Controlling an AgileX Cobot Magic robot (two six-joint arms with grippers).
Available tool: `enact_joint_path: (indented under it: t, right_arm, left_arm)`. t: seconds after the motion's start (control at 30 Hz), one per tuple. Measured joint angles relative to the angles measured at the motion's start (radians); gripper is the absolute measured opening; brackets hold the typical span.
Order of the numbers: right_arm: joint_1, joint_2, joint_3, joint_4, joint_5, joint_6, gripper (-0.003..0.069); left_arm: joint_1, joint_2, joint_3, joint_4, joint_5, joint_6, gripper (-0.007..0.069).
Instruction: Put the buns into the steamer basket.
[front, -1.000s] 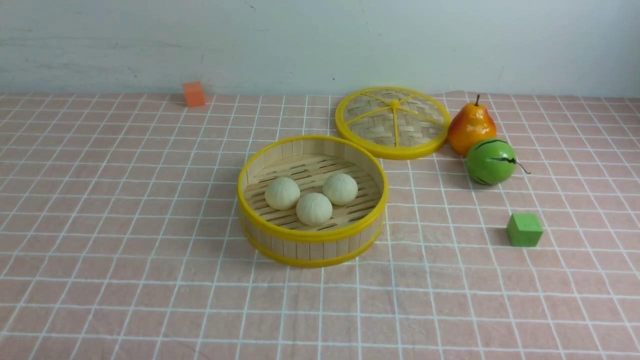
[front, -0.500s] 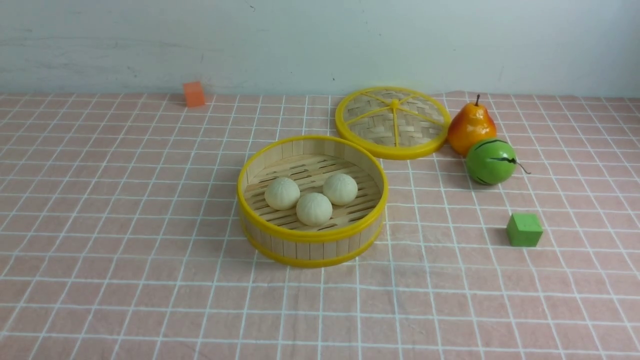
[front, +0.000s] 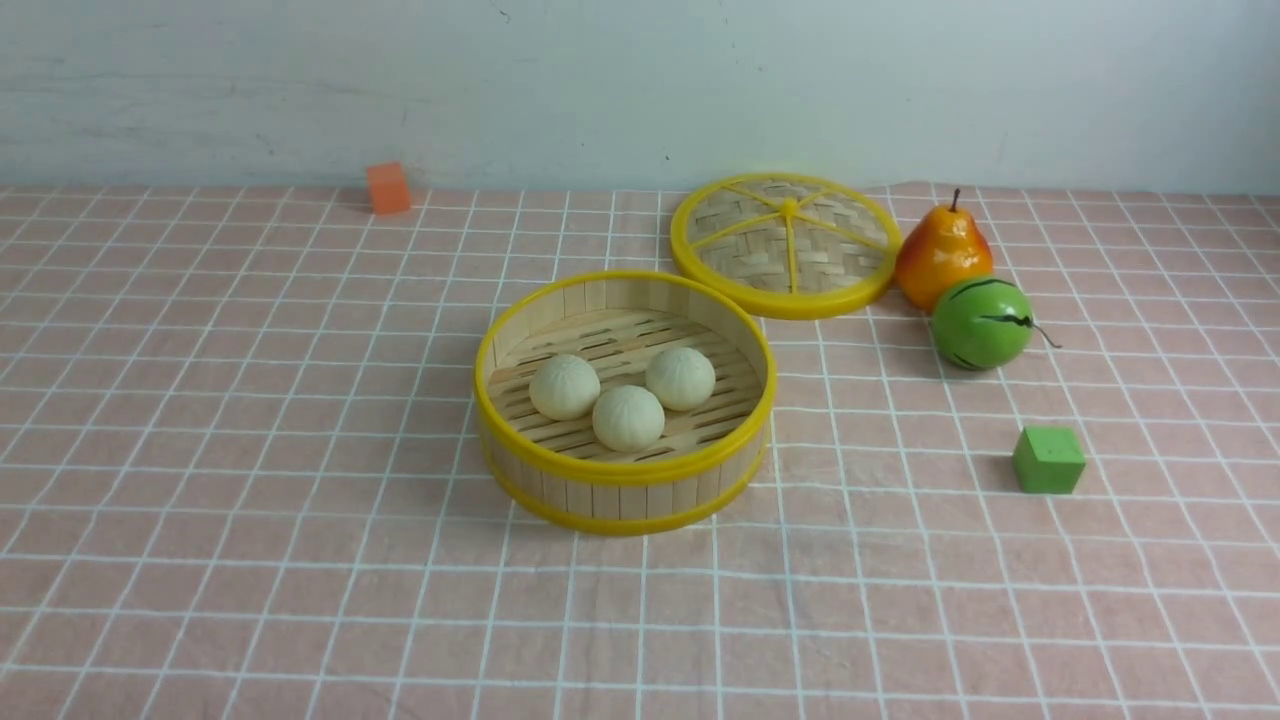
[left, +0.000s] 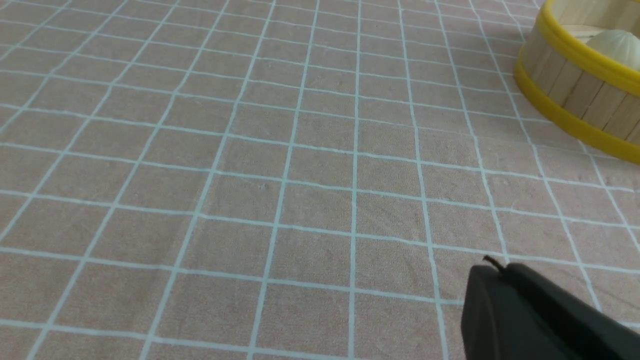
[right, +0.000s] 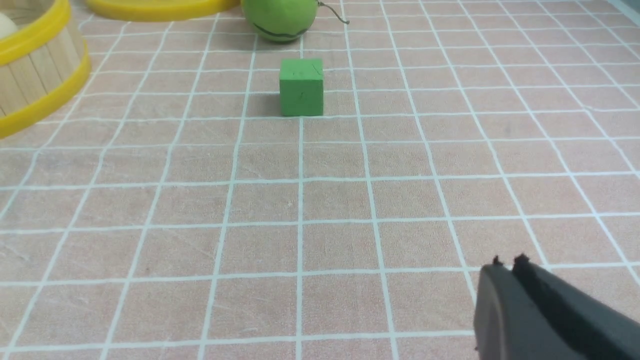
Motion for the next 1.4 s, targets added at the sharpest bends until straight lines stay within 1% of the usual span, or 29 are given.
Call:
enact_joint_path:
  t: [0.9, 1.4]
  right_arm:
    - [0.0, 0.0, 0.0, 0.0, 0.0, 0.0, 0.0057]
    - [0.0, 0.0, 0.0, 0.0, 0.0, 0.0, 0.0067]
  left_arm:
    - [0.0, 0.0, 0.0, -0.005, 0.0, 0.0, 0.0017]
    - [0.0, 0.0, 0.0, -0.006, -0.001, 0.0, 0.002]
